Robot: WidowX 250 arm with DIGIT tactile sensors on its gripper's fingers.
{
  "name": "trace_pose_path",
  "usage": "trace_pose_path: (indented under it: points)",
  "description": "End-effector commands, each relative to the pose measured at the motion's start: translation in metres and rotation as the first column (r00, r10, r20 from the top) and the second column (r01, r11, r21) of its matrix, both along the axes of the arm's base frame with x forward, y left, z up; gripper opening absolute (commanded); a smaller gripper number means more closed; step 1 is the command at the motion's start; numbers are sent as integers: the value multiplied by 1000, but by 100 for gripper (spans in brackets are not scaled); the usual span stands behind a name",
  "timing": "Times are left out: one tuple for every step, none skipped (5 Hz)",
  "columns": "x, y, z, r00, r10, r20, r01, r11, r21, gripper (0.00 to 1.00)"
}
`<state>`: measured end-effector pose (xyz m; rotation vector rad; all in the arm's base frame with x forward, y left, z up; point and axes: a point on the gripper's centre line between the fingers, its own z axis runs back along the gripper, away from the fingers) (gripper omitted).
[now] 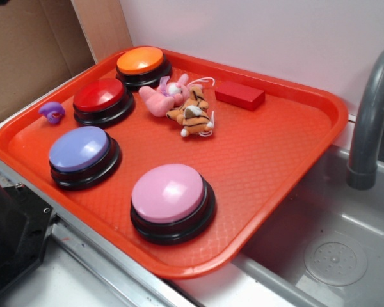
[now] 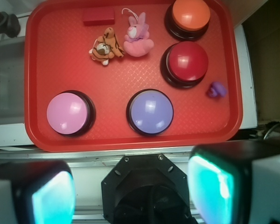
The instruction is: Push the red button.
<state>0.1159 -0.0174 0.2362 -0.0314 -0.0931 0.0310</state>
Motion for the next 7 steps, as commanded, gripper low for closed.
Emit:
trace_pose_path:
  points:
    - [0, 0, 0, 1000, 0, 0, 0, 1000, 0, 100]
    - [26, 50, -37, 978, 154, -138, -166, 982, -85, 100]
    - [48, 100, -69, 962, 190, -197, -214, 971, -106, 100]
    - [78, 122, -84, 982, 131, -139, -134, 991, -17, 100]
    - [102, 116, -95, 999, 40, -30, -37, 997, 73, 100]
    - [111, 119, -109, 1000, -2, 13, -1, 981, 194, 100]
    - [109, 121, -115, 997, -15, 74, 4, 989, 149, 100]
